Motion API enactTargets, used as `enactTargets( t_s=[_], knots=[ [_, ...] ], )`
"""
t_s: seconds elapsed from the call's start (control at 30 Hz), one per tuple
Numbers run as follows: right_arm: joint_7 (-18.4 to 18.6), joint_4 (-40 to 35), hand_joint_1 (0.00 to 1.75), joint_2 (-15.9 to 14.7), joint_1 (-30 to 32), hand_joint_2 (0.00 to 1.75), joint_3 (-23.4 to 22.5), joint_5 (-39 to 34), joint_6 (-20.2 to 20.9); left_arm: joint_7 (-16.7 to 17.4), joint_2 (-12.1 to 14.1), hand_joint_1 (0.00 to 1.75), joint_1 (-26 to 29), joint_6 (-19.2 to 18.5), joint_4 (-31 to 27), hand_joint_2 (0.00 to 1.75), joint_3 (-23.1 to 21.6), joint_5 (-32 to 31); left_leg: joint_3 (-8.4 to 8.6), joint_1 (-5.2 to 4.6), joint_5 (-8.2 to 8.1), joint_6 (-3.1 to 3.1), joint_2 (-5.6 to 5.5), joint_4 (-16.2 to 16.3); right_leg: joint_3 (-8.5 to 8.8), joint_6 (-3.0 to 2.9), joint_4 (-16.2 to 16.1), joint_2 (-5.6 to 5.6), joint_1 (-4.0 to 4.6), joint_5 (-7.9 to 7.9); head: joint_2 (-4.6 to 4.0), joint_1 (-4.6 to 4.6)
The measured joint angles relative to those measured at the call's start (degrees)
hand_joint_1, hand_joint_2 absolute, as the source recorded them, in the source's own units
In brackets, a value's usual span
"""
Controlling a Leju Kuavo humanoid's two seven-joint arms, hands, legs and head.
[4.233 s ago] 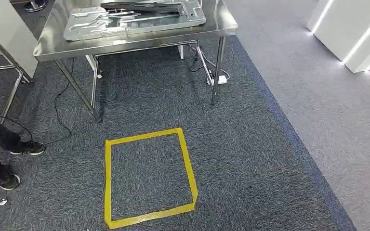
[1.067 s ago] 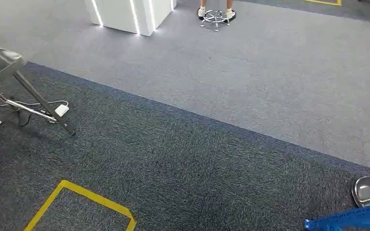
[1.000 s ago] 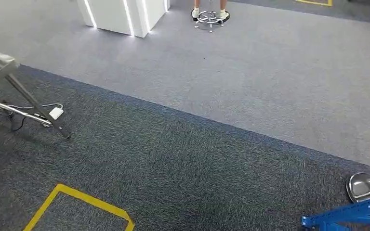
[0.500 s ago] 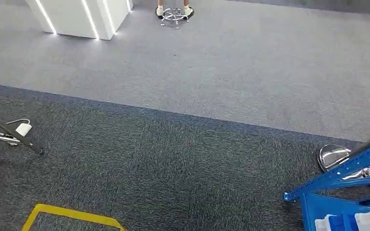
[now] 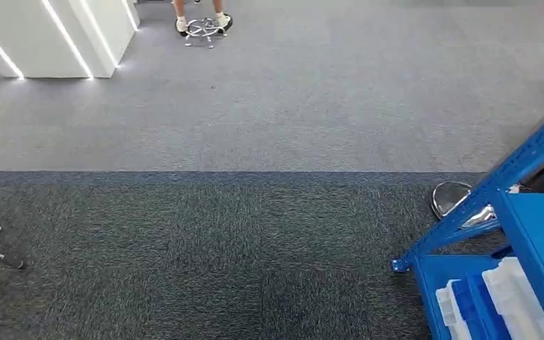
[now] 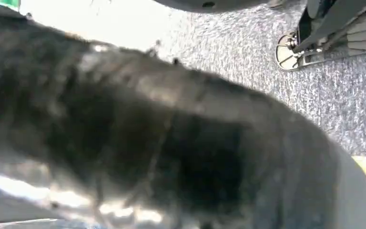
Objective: Take the parts from the cabinet and place them on the table.
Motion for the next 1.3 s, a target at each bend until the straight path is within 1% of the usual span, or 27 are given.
enactTargets(
  t_s=[0.03,0.13,0.17,0.2,0.23,0.3,0.33,0.37,0.4,0.47,0.5,0.53,0.67,0.7,0.73,0.77,0.83,0.87,0.9,0.97,1.0,1.03,1.1,1.17,1.2,1.23,1.3],
  knots=[
    [0.0,0.0,0.0,0.0,-0.2,0.0,0.0,0.0,0.0,-0.1,0.0,0.0,0.0,0.0,0.0,0.0,0.0,0.0,0.13,0.16,-0.01,-0.11,-0.35,-1.1,-0.3,0.46,0.4,0.72,0.39,-0.01,0.0,-0.02],
    [0.0,0.0,0.0,0.0,0.1,0.0,0.0,0.3,0.0,-0.1,0.0,0.0,-0.3,-0.1,0.0,0.0,0.0,0.0,0.41,-0.31,0.22,0.48,1.49,-1.0,-0.81,1.81,-0.3,2.72,-0.2,0.64,0.0,-0.04],
    [0.0,0.0,0.0,-0.1,0.2,0.0,0.0,0.3,-0.1,-0.1,0.0,0.0,-0.3,-0.1,0.0,0.0,0.0,0.0,0.59,0.4,0.9,1.09,2.41,-2.0,-0.77,1.93,0.0,1.87,0.07,0.5,0.0,-0.06],
    [0.0,0.0,0.0,-0.1,0.1,0.0,0.0,0.3,-0.1,-0.2,0.0,0.0,-0.4,-0.2,0.0,0.0,0.1,0.0,0.78,0.31,1.11,1.49,3.19,-2.4,-1.21,2.08,1.1,-1.69,0.31,-0.53,0.0,0.07],
    [0.0,0.0,0.0,-0.1,0.1,0.0,0.0,0.4,-0.1,-0.2,0.0,0.0,-0.4,-0.2,0.0,0.0,0.1,0.0,0.73,0.28,1.16,1.71,4.03,-2.4,-2.86,2.17,4.4,-3.92,0.25,-2.94,0.0,0.27],
    [0.0,0.0,0.0,-0.1,-0.1,0.0,0.0,0.5,-0.1,-0.2,0.0,0.0,0.0,-0.3,0.0,0.0,0.1,0.1,0.67,0.1,1.07,1.85,5.88,-2.4,-6.83,2.62,12.7,-4.78,-0.01,-7.03,0.0,0.27],
    [0.0,0.0,0.0,-0.1,-0.1,0.0,0.0,0.5,-0.1,-0.2,0.0,0.0,0.1,-0.3,0.0,0.0,0.2,0.1,0.57,0.06,1.0,1.86,6.88,-2.4,-8.42,2.84,16.0,-4.82,-0.15,-7.97,0.0,0.29],
    [0.0,0.0,0.0,-0.1,0.0,0.0,0.0,0.5,-0.1,-0.2,0.0,0.0,0.1,-0.3,0.0,0.0,0.3,0.1,0.55,0.06,0.94,1.82,7.61,-2.3,-8.73,3.0,16.8,-4.91,-0.26,-7.6,0.0,0.27],
    [0.0,0.0,0.0,-0.1,0.1,0.0,0.0,0.5,-0.1,-0.1,0.0,0.0,0.0,-0.4,0.0,0.0,0.3,0.1,0.6,0.07,0.81,1.72,8.34,-2.3,-7.58,3.13,14.8,-5.13,-0.4,-5.87,0.0,0.31],
    [0.1,0.0,0.0,-0.1,0.2,0.0,0.0,0.7,-0.1,0.0,0.0,0.0,-0.1,-0.4,0.0,0.0,0.4,0.1,1.0,0.08,0.47,1.41,9.52,-2.2,-2.04,2.98,4.9,-6.61,-0.5,-0.98,0.0,0.31],
    [0.1,0.0,0.0,-0.1,0.2,0.0,0.0,0.7,-0.1,0.2,0.0,0.0,-0.1,-0.4,0.0,0.0,0.4,0.1,1.26,-0.06,0.25,1.09,9.99,-2.1,0.53,2.62,0.2,-9.58,-0.3,0.06,0.0,0.31],
    [0.2,0.0,0.0,-0.1,0.0,0.0,0.0,0.7,-0.1,0.2,0.0,0.0,0.0,-0.4,0.0,0.0,0.4,0.1,1.24,-0.52,0.02,0.74,10.46,-1.9,0.68,2.09,-0.2,-11.11,0.36,-0.6,0.0,0.27],
    [0.2,0.1,0.0,-0.1,0.1,0.0,0.0,0.8,-0.1,0.2,0.0,0.0,-0.3,-0.4,0.0,0.0,0.5,0.1,1.95,-0.48,-0.39,-0.52,12.56,-1.9,0.13,1.15,-0.6,-8.34,0.18,-0.15,0.0,0.22],
    [0.2,0.1,0.0,-0.1,0.1,0.0,0.0,0.8,-0.1,0.2,0.0,0.0,-0.4,-0.4,0.0,0.0,0.5,0.1,1.79,0.01,-1.19,-1.09,10.68,-1.2,0.41,0.78,-0.9,-7.76,-0.2,0.17,0.0,0.22],
    [0.2,0.1,0.0,-0.1,0.0,0.0,0.0,0.8,-0.1,0.2,0.0,0.0,-0.4,-0.4,0.0,0.0,0.5,0.1,0.82,0.01,-3.03,-1.3,7.85,1.1,0.29,0.46,-0.9,-7.12,-0.24,0.27,0.0,0.16],
    [0.2,0.1,0.0,-0.1,-0.1,0.0,0.0,0.8,-0.1,0.2,0.0,0.0,-0.3,-0.5,0.0,0.0,0.5,0.1,-0.86,0.17,-5.3,-1.4,6.47,4.7,0.14,0.25,-0.9,-6.62,-0.2,0.39,0.0,0.11],
    [0.2,0.1,0.0,-0.1,-0.2,0.0,0.0,0.8,-0.1,0.1,0.0,0.0,-0.1,-0.6,0.0,0.0,0.5,0.1,-5.36,0.22,-9.19,-1.63,5.52,14.4,-0.04,0.11,-0.8,-4.97,-0.05,0.47,0.0,0.13],
    [0.2,0.1,0.0,-0.1,-0.1,0.0,0.0,0.9,-0.1,0.1,0.0,0.0,0.0,-0.6,0.0,0.0,0.5,0.1,-6.4,0.22,-9.18,-1.63,5.5,16.4,-0.06,0.11,-0.7,-4.18,-0.05,0.47,0.0,0.13],
    [0.2,0.1,0.0,-0.1,-0.1,0.0,0.0,0.9,-0.1,0.1,0.0,0.0,0.2,-0.6,0.0,0.0,0.5,0.1,-6.23,0.26,-7.74,-1.62,5.5,15.7,-0.05,0.11,-0.5,-3.38,-0.08,0.46,0.0,0.11],
    [0.2,0.1,0.0,-0.1,0.0,0.0,0.0,1.0,0.0,0.1,0.1,0.0,0.1,-0.6,0.0,0.0,0.5,0.1,-2.62,0.36,-2.06,-1.39,4.97,7.0,-0.07,0.21,-0.1,-1.6,-0.17,0.37,0.0,0.11],
    [0.2,0.1,0.0,-0.1,-0.1,0.0,0.0,1.0,0.0,0.1,0.1,0.0,0.1,-0.6,0.0,0.0,0.5,0.1,-0.53,0.54,0.3,-1.24,3.38,2.1,-0.11,0.4,0.1,-0.92,-0.2,0.26,0.0,0.11],
    [0.2,0.1,0.0,0.0,-0.1,0.0,0.0,1.0,0.0,0.2,0.1,0.0,0.2,-0.6,0.0,0.0,0.6,0.1,0.28,0.61,-0.49,-1.08,0.37,-0.2,-0.37,0.72,0.4,-0.34,0.04,0.16,0.0,0.16],
    [0.2,0.1,0.0,-0.1,-0.2,0.0,0.0,1.1,0.0,0.2,0.0,0.0,0.0,-0.6,0.0,0.0,0.6,0.1,0.12,0.36,-0.26,-0.82,1.29,-0.5,-0.85,1.58,0.4,0.7,-0.15,0.41,0.0,0.18],
    [0.2,0.1,0.0,-0.1,0.2,0.0,0.0,1.1,0.0,0.2,0.0,0.0,-0.1,-0.6,0.0,0.0,0.6,0.1,0.47,0.33,0.11,-0.04,2.39,-0.8,-1.05,2.44,0.1,1.85,-0.24,0.82,0.0,0.16],
    [0.2,0.1,0.0,-0.1,0.2,0.0,0.0,1.2,0.0,0.2,0.0,0.0,-0.1,-0.6,0.0,0.0,0.6,0.0,0.62,0.73,0.6,0.62,3.15,-1.4,-1.39,2.46,1.4,0.64,-0.23,0.86,0.0,0.13],
    [0.2,0.1,0.0,-0.1,0.2,0.0,0.0,1.2,0.0,0.2,0.0,0.0,-0.1,-0.6,0.0,0.0,0.6,0.0,0.71,0.68,0.76,0.96,3.91,-1.7,-2.57,2.73,3.5,-2.56,0.18,-0.62,0.0,0.41],
    [0.2,0.1,0.0,-0.1,0.1,0.0,0.0,1.2,0.0,0.3,-0.1,0.0,0.0,-0.6,0.0,0.0,0.6,0.0,0.51,0.45,0.81,1.27,5.3,-1.6,-6.45,3.03,10.9,-4.49,0.1,-5.53,0.0,0.57]
  ],
)
